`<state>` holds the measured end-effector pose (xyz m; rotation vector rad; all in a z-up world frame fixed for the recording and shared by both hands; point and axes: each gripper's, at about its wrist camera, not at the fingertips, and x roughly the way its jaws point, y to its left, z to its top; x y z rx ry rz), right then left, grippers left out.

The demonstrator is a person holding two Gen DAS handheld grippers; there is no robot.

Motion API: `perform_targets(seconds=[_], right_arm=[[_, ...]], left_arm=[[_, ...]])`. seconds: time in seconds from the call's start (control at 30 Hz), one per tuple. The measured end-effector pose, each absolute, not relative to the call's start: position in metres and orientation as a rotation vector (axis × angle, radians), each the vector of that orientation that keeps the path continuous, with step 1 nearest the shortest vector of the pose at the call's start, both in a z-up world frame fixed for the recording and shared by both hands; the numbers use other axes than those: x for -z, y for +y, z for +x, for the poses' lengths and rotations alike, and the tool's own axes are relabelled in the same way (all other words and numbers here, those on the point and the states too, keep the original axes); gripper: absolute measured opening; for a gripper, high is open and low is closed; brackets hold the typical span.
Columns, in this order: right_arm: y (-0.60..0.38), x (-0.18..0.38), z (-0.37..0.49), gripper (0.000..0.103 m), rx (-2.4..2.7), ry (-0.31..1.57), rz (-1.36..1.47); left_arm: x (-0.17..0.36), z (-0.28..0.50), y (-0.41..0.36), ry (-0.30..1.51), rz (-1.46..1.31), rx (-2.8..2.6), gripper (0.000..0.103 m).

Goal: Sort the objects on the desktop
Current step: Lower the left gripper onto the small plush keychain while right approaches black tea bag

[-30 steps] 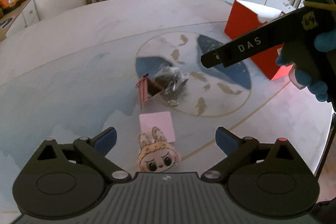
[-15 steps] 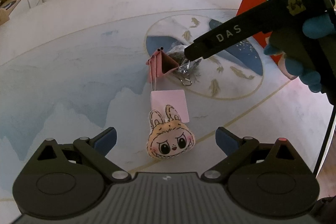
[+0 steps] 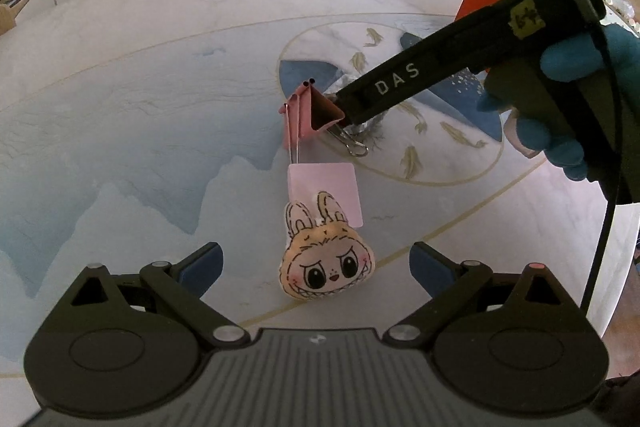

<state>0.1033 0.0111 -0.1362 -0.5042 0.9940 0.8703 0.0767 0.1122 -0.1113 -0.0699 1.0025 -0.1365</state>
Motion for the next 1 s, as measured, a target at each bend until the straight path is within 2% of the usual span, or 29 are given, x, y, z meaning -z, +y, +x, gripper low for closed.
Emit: perform_targets(seconds=[0.1,0.37,0.5,0.63,0.7,1.0], right_arm=[[0.012,0.138,0.104,0.090,-0.868,0.998,-0.503],[0.015,0.145,0.105,0.088,-0.862,1.021,-0.502],[0.015,0.151,0.107,0.083,-0.846,1.033,-0.515],[0.014,0.153,0.109,0.083,-0.843,1.030,-0.503],[0.014,0.153,0.110,0.081,-0.849,1.027,-0.502],[0.013,0.152,0.109,0.070,-0.873,1.011,-0.508]], left_arm=[[0.112,0.077,0.112,1.001,-0.070,0.135,0.100],[0.115,0.077,0.111,1.007,-0.070,0.133,0.085],[0.117,0.078,0.110,1.007,-0.070,0.124,0.084],[0.119,0.078,0.111,1.008,-0.067,0.120,0.076],[0.119,0.078,0.111,1.007,-0.068,0.118,0.075],[0.118,0.079,0.110,1.006,-0.065,0.125,0.058]])
